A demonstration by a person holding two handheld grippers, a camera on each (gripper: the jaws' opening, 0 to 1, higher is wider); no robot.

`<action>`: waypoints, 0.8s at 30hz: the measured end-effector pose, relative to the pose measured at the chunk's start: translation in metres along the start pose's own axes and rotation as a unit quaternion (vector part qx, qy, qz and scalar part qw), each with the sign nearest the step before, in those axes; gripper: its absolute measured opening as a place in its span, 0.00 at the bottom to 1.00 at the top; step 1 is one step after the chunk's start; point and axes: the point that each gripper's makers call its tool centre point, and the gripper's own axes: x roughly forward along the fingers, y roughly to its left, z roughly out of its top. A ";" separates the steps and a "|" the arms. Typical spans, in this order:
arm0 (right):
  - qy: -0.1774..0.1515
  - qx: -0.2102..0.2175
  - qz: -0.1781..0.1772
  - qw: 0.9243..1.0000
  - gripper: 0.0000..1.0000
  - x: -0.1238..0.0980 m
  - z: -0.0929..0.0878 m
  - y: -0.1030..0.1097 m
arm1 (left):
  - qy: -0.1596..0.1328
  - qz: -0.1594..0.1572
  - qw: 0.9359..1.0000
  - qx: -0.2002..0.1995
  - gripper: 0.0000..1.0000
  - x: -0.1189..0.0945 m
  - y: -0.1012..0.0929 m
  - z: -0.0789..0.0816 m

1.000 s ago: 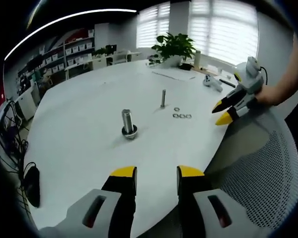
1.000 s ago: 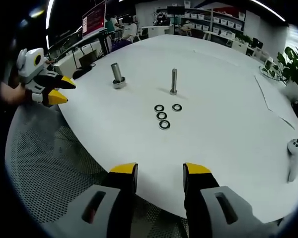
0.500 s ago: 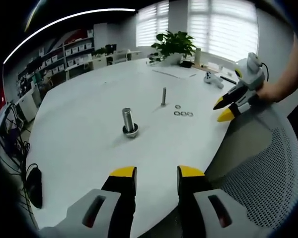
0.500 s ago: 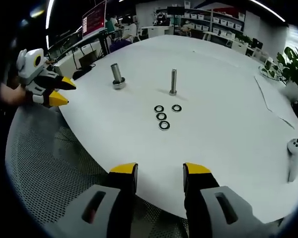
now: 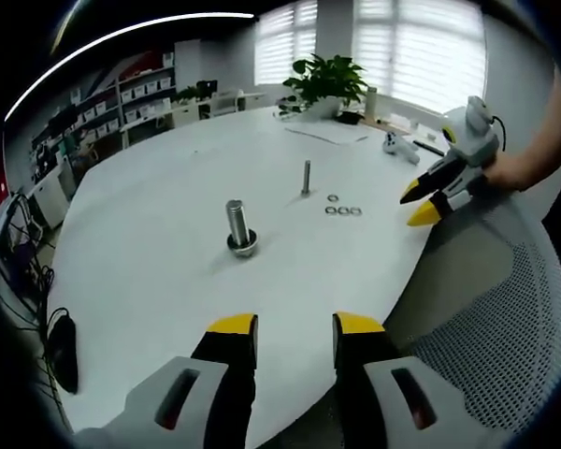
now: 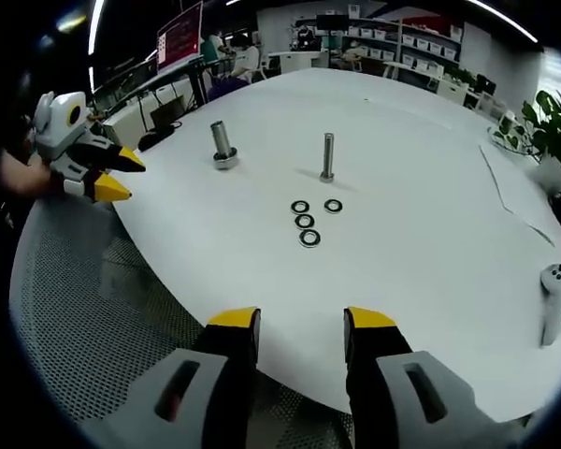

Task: Place the washer onto the threaded stud by aligning its center hole with the stud, sliding it down to the base, and recovering from edge contact or off-axis alignment until the washer reaches the visible bottom stop.

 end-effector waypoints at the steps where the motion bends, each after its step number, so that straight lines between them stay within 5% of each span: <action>1: -0.003 -0.001 -0.001 1.000 0.38 -0.001 0.001 0.000 | 0.002 0.000 1.000 -0.001 0.30 0.000 0.000 -0.001; 24: -0.013 0.007 0.020 1.000 0.39 -0.004 0.010 0.008 | 0.016 0.006 1.000 -0.004 0.30 0.001 0.004 -0.007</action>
